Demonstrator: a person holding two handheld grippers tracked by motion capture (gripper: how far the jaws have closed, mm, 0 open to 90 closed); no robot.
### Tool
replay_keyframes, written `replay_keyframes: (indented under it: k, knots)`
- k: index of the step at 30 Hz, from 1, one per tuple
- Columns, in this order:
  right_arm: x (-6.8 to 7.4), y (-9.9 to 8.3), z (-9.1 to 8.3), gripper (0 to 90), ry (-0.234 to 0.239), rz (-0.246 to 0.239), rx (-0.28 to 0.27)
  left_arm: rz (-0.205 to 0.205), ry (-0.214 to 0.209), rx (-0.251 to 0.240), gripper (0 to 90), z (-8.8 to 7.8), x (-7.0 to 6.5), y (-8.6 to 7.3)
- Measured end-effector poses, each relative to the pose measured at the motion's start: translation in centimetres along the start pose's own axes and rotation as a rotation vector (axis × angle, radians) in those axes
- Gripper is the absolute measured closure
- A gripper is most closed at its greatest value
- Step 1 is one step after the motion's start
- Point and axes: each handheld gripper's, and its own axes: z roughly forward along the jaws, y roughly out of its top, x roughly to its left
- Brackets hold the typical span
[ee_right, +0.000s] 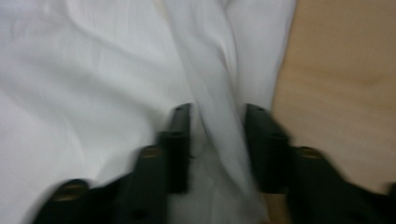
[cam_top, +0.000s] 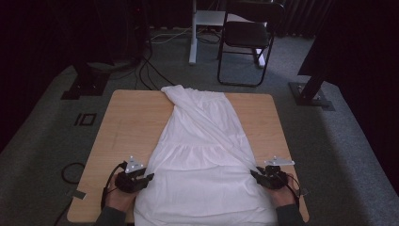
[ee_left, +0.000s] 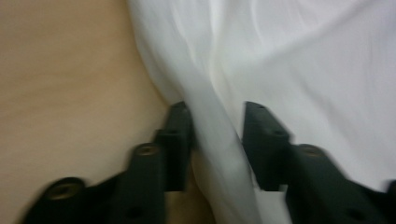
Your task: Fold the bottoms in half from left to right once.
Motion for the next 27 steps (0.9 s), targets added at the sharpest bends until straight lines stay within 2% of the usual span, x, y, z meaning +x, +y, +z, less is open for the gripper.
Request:
replay_keyframes:
  k: [1, 2, 3, 4, 5, 6, 7, 9, 10, 11, 12, 13, 14, 15, 17, 18, 19, 20, 21, 23, 24, 26, 27]
  knots:
    - [0.0, 0.4, -0.1, 53.2, -0.001, 0.002, -0.017, -0.008, 0.007, -0.021, 56.1, -0.2, 0.3, 0.6]
    - [0.0, 0.4, -0.1, 53.2, -0.001, 0.002, -0.017, -0.008, 0.007, -0.021, 52.9, -0.2, 0.3, 0.6]
    - [0.1, 1.2, -0.3, 48.9, 0.003, -0.004, -0.042, -0.004, 0.022, -0.037, 52.9, -0.4, 0.5, 1.2]
    - [0.4, 3.0, -0.2, 44.2, 0.01, -0.034, -0.073, 0.012, 0.035, -0.055, 50.4, -0.5, 0.9, 2.5]
    - [0.6, 3.7, 0.0, 43.0, 0.013, -0.048, -0.078, 0.012, 0.035, -0.055, 49.7, -0.5, 0.9, 2.5]
    - [0.8, 4.9, 0.5, 41.7, 0.014, -0.071, -0.078, 0.032, 0.046, -0.071, 48.5, -0.2, 1.1, 4.0]
    - [1.0, 5.6, 0.9, 41.5, 0.02, -0.082, -0.077, 0.032, 0.046, -0.071, 47.9, -0.2, 1.1, 4.0]
    - [1.5, 7.2, 2.3, 40.0, 0.028, -0.113, -0.066, 0.06, 0.05, -0.066, 46.1, 1.1, 1.4, 6.0]
    - [1.7, 8.0, 3.3, 39.9, 0.031, -0.131, -0.052, 0.064, 0.05, -0.059, 46.0, 1.6, 1.4, 6.4]
    - [1.7, 8.0, 3.3, 39.9, 0.031, -0.131, -0.052, 0.064, 0.05, -0.059, 46.0, 1.6, 1.4, 6.4]
    - [2.1, 9.0, 4.9, 39.7, 0.032, -0.145, -0.033, 0.068, 0.046, -0.045, 46.0, 3.0, 1.5, 7.2]
    - [2.1, 9.0, 4.9, 39.7, 0.032, -0.145, -0.033, 0.068, 0.046, -0.045, 45.9, 3.0, 1.5, 7.2]
    - [2.4, 9.8, 6.6, 39.2, 0.025, -0.163, -0.004, 0.077, 0.045, -0.013, 45.3, 4.5, 1.6, 7.6]
    - [2.5, 10.0, 7.1, 39.1, 0.019, -0.176, 0.012, 0.076, 0.048, 0.009, 45.3, 5.5, 1.6, 7.7]
    - [3.0, 10.2, 8.5, 42.1, -0.006, -0.215, 0.05, 0.076, 0.05, 0.021, 45.3, 6.0, 1.6, 7.7]
    - [3.3, 10.3, 9.1, 48.4, -0.029, -0.246, 0.079, 0.066, 0.048, 0.047, 45.4, 7.3, 1.7, 7.4]
    - [3.3, 10.2, 9.4, 56.0, -0.058, -0.269, 0.101, 0.066, 0.048, 0.047, 45.4, 7.3, 1.7, 7.4]
    - [3.2, 10.2, 9.4, 65.1, -0.078, -0.282, 0.106, 0.066, 0.046, 0.067, 45.5, 7.9, 1.6, 7.1]
    - [3.0, 10.3, 9.2, 69.8, -0.087, -0.275, 0.094, 0.066, 0.046, 0.067, 45.7, 7.9, 1.6, 7.1]
    - [1.9, 10.7, 7.7, 79.0, -0.127, -0.214, 0.017, 0.082, 0.054, 0.098, 45.9, 8.4, 1.4, 6.6]
    - [1.0, 11.0, 6.6, 82.2, -0.157, -0.159, -0.038, 0.083, 0.052, 0.103, 46.6, 8.4, 1.4, 6.5]
    - [-0.6, 11.1, 5.5, 84.6, -0.172, -0.092, -0.077, 0.074, 0.044, 0.107, 47.1, 8.5, 1.4, 6.4]
    - [-1.2, 11.0, 5.5, 84.5, -0.177, -0.071, -0.071, 0.069, 0.042, 0.109, 47.3, 8.5, 1.4, 6.3]
